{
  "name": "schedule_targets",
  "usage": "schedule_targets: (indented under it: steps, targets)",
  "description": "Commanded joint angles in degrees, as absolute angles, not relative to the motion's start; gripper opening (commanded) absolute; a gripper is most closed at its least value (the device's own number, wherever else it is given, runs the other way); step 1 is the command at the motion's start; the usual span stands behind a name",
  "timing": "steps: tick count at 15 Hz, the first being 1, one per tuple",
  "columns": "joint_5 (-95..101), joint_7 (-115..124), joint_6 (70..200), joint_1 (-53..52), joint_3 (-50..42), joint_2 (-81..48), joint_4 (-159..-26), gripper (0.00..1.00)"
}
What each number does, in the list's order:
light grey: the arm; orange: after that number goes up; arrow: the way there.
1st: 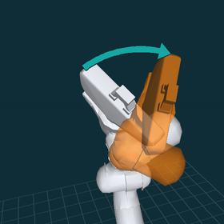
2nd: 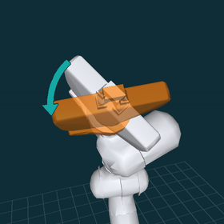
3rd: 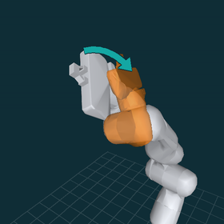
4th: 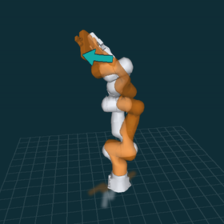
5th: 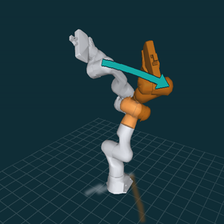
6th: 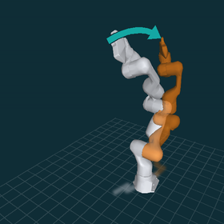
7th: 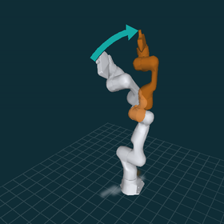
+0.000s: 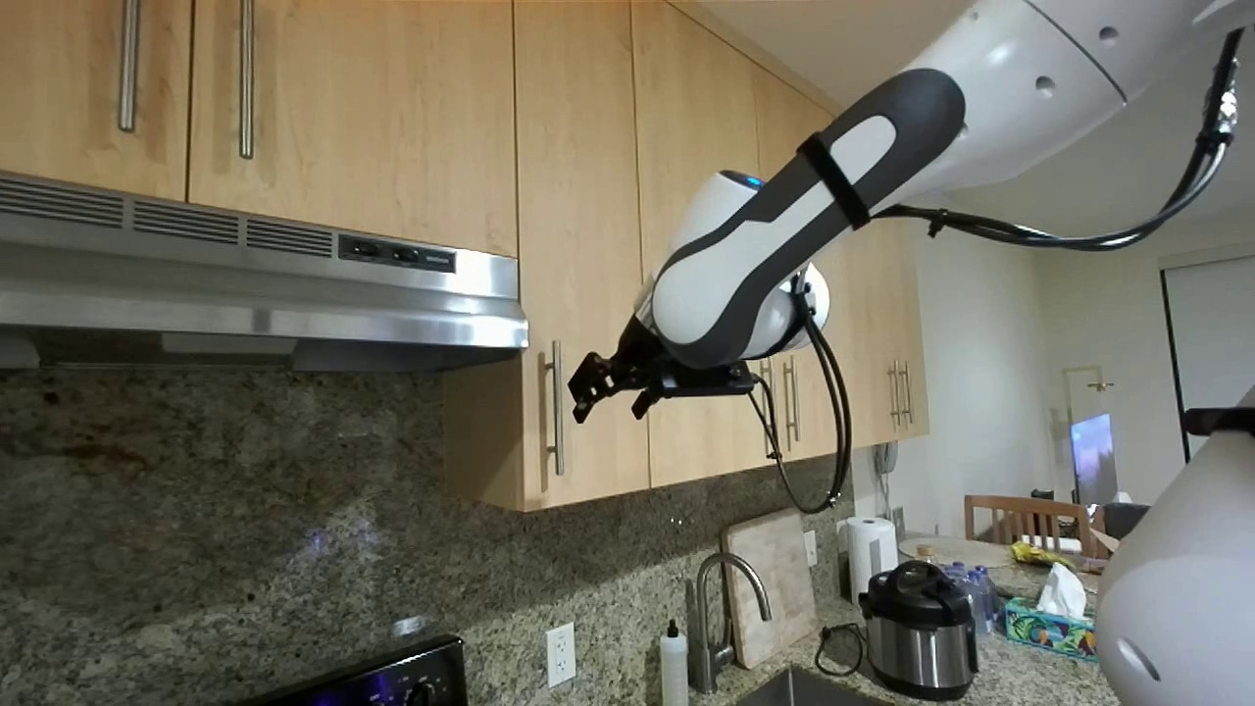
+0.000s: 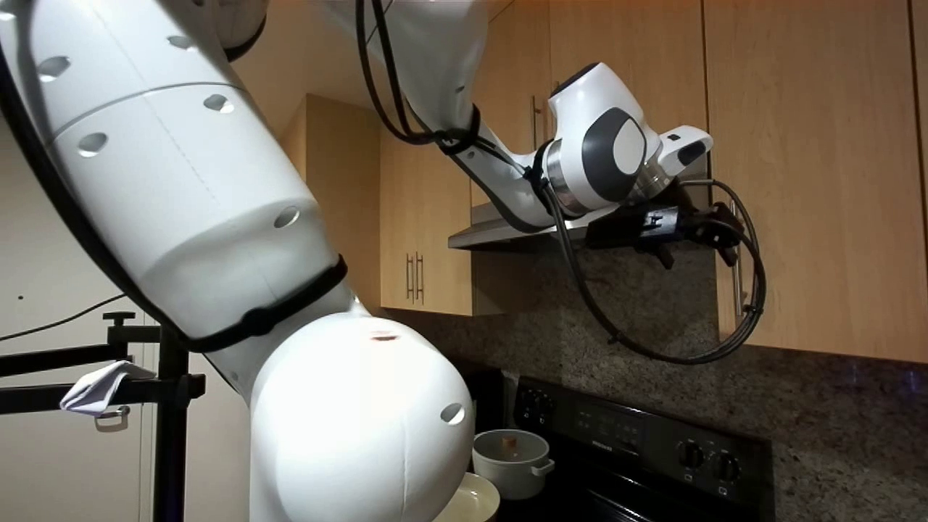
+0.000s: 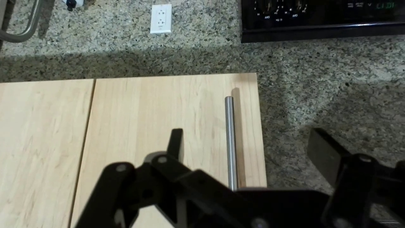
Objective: Open and close the upper right cupboard
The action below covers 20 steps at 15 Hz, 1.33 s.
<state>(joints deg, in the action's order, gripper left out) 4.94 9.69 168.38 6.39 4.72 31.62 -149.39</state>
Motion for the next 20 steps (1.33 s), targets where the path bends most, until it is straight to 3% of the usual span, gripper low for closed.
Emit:
schedule_targets:
  steps: [1,8,20]
  targets:
    - [7.3,13.8,171.5,13.2,11.6,26.1,-146.2,1.00]
    - [14.6,22.6,172.0,27.9,26.1,20.9,-139.6,1.00]
    - [21.6,29.8,171.6,47.7,42.5,16.2,-131.8,1.00]
